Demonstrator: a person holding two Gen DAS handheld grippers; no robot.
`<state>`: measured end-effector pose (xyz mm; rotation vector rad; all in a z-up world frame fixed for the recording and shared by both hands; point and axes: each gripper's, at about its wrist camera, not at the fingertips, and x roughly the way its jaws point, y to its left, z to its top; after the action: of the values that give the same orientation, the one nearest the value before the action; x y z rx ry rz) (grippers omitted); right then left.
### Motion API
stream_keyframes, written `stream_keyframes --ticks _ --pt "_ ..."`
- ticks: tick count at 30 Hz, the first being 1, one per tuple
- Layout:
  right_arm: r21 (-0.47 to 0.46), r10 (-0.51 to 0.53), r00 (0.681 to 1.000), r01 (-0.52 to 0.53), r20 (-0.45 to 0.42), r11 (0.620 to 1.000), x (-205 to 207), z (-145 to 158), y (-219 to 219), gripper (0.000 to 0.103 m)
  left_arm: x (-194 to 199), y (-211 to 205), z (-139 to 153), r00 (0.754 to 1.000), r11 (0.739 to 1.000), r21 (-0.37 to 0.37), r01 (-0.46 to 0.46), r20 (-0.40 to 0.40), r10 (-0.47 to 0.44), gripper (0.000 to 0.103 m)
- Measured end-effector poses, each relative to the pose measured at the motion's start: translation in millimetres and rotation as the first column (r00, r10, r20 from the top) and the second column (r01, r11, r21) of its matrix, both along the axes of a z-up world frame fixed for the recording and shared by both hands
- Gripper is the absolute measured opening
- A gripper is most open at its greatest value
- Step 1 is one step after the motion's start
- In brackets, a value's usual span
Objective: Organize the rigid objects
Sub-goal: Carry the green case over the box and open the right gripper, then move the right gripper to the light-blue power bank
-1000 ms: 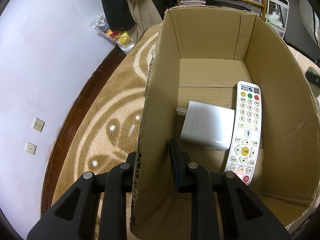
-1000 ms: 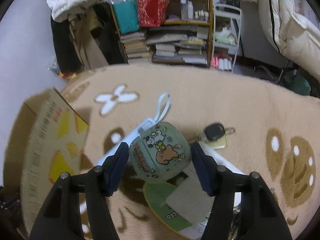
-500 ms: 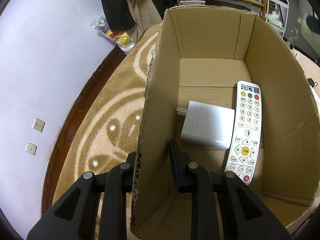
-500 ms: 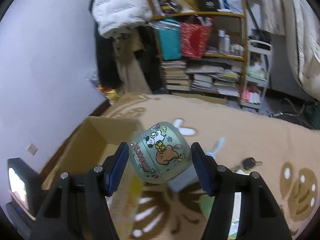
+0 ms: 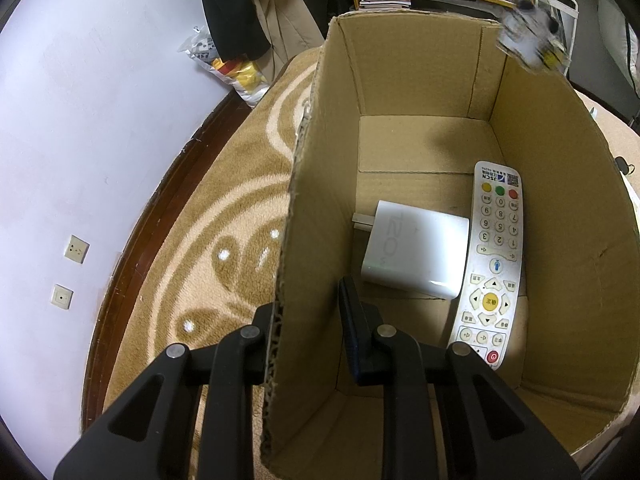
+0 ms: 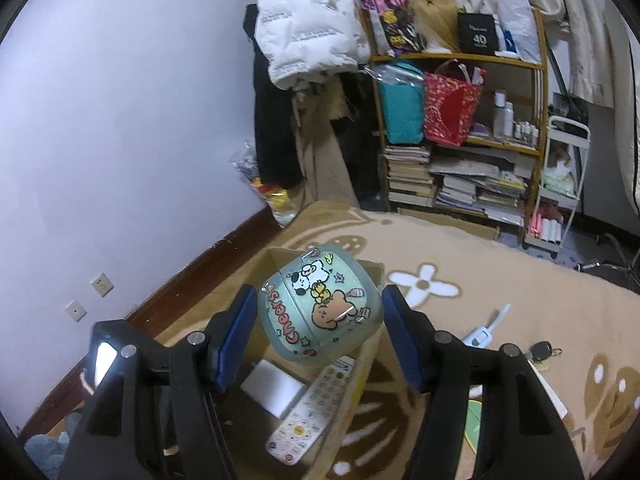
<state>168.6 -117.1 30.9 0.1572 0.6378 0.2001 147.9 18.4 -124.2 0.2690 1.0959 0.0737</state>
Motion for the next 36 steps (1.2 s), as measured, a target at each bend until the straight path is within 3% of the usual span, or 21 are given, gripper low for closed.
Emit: stream_keyframes --ticks 4,12,24,33,36 --pt "-0.003 0.024 1.000 -0.024 0.002 1.000 -2 -1 5 0.067 0 0 0 1.000 1.000 -0.002 0.000 -0.001 0.000 0.022" --pt "0.028 0.039 0.994 -0.036 -0.102 0.999 5 -29 0 0.068 0 -1 0 1.000 1.000 -0.002 0.000 -0.003 0.000 0.022" --pt "-0.006 0.024 0.984 -0.026 -0.176 1.000 12 -52 0 0.068 -1 -1 -1 1.000 1.000 -0.001 -0.001 -0.003 0.001 0.022" --pt "-0.009 -0.002 0.991 0.001 -0.133 1.000 11 -43 -8 0.068 -2 -1 -4 1.000 1.000 0.002 -0.004 -0.007 0.004 0.022" --pt "-0.004 -0.010 0.992 0.009 -0.129 1.000 11 -42 -14 0.073 -1 -1 -5 1.000 1.000 0.004 -0.004 -0.006 0.004 0.022"
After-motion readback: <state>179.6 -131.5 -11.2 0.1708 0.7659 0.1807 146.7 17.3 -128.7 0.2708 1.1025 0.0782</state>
